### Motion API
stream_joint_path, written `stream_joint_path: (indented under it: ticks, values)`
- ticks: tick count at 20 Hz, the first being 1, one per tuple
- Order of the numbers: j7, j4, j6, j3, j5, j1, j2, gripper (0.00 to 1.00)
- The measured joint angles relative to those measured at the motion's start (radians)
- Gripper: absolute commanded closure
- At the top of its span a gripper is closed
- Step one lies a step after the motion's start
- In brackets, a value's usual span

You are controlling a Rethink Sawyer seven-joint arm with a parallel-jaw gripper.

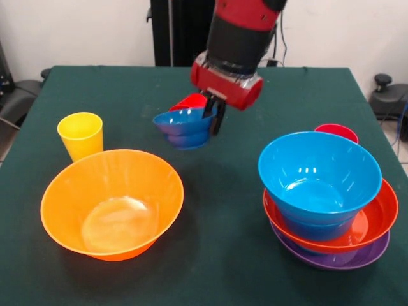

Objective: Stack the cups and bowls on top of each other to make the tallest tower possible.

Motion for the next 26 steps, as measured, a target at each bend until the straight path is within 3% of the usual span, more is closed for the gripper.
stream_joint_path:
  ticks: [15, 26]
  values:
    - [0.0, -0.007, 0.203, -0.052, 0.047, 0.032, -0.163, 1.0]
    - [0.019, -0.152, 0.434, -0.088, 0.065, 0.032, -0.179, 1.0]
